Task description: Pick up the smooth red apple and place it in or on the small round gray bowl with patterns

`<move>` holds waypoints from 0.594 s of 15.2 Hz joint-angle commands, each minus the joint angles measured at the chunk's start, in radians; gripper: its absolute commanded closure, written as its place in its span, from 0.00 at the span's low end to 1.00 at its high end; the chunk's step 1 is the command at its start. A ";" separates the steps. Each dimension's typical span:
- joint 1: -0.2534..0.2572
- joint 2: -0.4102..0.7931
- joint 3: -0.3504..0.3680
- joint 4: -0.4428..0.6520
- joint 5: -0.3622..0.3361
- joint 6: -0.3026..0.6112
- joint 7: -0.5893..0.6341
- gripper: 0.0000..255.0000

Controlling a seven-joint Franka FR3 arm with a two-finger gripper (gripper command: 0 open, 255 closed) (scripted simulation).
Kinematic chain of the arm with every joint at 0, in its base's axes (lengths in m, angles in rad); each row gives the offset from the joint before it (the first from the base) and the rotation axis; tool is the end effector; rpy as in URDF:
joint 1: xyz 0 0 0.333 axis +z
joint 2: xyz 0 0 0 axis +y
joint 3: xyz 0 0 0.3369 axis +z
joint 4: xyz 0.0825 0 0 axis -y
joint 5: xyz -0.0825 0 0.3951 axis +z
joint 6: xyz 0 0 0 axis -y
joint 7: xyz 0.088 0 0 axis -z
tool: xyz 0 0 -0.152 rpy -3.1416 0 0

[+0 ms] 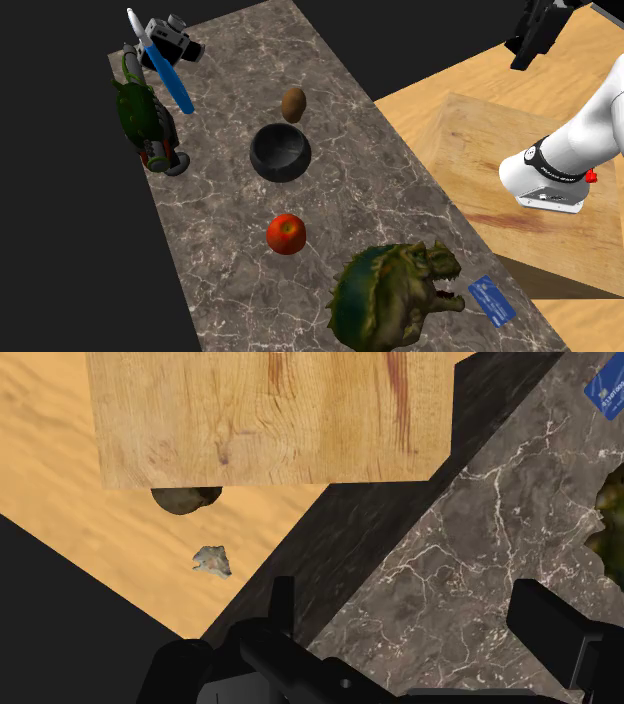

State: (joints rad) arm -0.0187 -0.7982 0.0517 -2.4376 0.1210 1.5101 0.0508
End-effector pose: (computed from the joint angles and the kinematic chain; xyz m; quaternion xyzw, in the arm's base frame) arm 0.2835 0.0309 0.5205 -0.9968 0.0181 0.0662 0.0398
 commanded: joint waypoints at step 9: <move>0.041 0.209 0.160 0.066 0.073 0.179 0.149 0.00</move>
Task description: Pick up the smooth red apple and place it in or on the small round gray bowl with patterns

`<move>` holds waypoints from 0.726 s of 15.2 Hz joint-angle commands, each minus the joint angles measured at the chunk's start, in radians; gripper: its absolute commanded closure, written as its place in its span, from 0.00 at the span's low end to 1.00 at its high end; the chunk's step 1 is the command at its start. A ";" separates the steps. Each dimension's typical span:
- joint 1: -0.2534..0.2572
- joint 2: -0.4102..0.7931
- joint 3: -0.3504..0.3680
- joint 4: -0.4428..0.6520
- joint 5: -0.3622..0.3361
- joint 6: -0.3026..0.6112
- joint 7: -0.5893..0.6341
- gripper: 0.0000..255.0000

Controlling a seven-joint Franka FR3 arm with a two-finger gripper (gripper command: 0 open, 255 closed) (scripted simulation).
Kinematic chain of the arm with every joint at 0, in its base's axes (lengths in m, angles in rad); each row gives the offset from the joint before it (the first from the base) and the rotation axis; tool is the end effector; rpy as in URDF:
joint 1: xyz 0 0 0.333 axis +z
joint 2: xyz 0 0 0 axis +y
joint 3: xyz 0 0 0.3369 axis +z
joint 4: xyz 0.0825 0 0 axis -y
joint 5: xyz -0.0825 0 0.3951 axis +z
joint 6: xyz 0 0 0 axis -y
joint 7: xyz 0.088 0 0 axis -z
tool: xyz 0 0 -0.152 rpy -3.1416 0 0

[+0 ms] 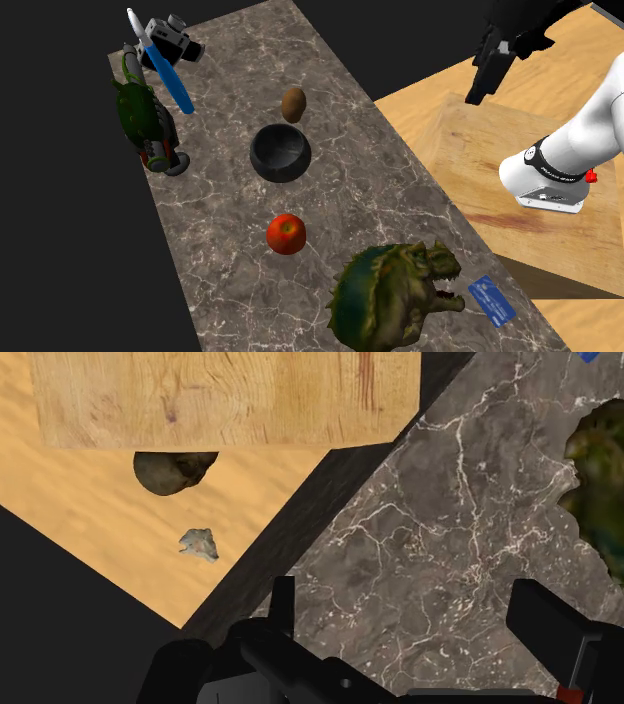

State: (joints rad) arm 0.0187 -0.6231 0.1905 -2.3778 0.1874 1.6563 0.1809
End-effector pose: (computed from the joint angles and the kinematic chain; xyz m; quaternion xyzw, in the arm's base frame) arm 0.3354 0.1051 0.4992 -0.9977 0.0193 0.0583 0.0277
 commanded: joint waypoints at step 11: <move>0.020 0.411 0.218 0.230 -0.044 0.222 0.251 0.00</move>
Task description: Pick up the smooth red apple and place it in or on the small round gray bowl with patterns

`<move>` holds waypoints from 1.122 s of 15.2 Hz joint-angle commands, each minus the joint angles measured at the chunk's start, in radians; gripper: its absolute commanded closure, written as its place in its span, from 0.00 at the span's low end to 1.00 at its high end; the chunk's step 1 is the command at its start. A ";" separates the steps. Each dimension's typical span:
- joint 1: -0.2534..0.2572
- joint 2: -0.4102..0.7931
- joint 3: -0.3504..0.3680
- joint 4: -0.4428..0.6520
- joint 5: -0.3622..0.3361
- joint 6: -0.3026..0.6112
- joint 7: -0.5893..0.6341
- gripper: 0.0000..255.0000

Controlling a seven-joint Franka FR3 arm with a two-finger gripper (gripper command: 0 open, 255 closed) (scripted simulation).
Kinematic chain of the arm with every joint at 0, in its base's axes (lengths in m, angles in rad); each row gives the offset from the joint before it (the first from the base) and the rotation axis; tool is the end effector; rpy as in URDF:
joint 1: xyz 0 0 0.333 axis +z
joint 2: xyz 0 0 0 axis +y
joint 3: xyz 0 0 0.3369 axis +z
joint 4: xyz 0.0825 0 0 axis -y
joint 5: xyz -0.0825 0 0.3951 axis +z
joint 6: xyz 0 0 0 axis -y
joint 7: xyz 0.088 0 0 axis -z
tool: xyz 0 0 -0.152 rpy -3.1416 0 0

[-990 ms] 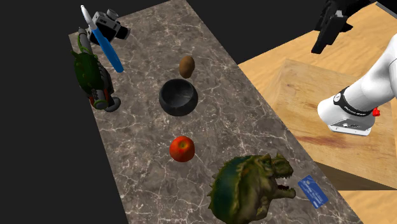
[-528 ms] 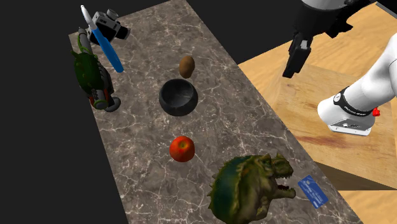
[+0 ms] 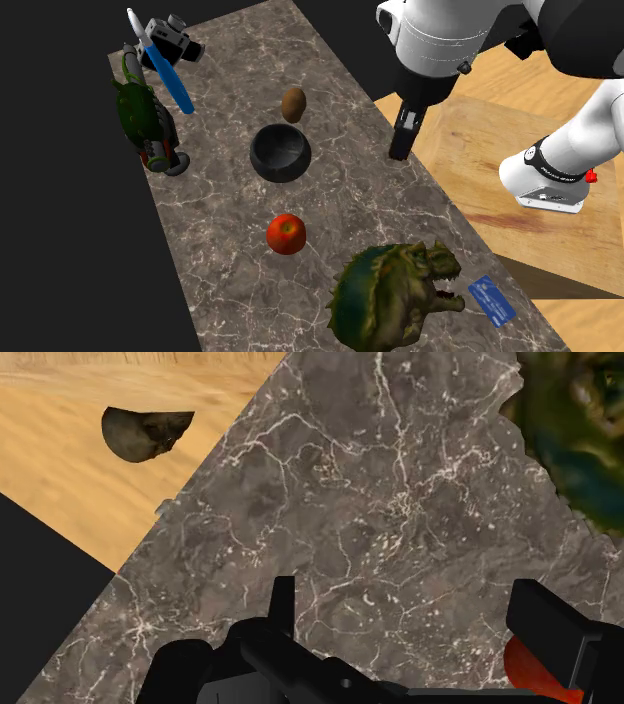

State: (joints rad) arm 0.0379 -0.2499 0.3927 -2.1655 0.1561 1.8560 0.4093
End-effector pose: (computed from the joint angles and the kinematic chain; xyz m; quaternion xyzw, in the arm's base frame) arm 0.4241 0.2228 0.4573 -0.9987 0.0215 0.0452 0.0092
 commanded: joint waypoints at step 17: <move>0.220 0.770 0.083 0.721 -0.395 -0.011 0.402 0.00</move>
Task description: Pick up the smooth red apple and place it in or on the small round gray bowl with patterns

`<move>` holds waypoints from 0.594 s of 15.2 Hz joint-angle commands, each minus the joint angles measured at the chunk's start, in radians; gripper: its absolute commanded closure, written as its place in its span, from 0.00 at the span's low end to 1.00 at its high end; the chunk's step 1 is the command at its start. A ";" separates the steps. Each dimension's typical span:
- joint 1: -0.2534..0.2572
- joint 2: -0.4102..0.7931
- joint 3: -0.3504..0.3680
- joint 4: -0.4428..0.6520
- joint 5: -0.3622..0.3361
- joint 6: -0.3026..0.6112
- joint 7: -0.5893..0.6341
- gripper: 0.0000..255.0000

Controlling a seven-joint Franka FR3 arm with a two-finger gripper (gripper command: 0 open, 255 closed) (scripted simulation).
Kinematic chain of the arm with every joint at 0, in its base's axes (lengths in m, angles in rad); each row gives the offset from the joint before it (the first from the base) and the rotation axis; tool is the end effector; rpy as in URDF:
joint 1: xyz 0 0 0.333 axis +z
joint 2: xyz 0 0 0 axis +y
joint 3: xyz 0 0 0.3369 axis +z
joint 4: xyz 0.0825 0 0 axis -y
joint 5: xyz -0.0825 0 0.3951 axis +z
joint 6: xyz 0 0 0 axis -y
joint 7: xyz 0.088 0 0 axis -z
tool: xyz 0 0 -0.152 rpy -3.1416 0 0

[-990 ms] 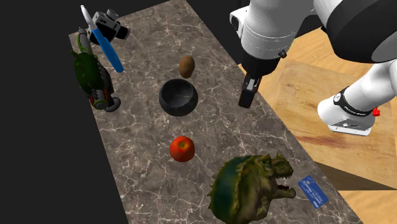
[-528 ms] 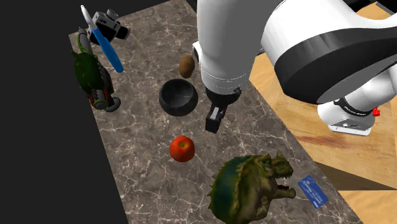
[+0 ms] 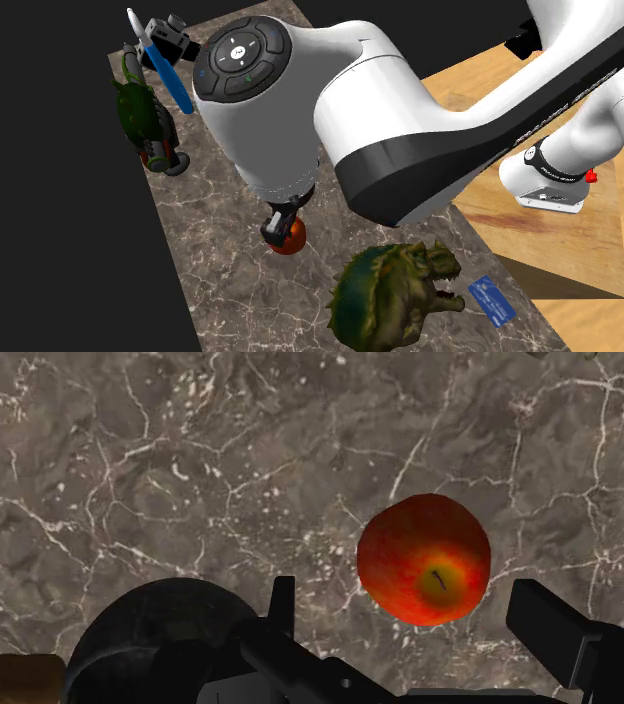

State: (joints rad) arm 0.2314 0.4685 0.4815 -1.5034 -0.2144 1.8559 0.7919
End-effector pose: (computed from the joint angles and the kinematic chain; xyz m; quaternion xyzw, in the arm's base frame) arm 0.5655 0.3981 0.3852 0.9992 -0.0250 -0.0251 0.0178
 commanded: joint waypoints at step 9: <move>0.077 0.170 -0.029 0.142 -0.071 0.018 0.046 0.00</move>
State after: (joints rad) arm 0.3090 0.6356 0.4536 -1.3502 -0.2834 1.8592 0.8357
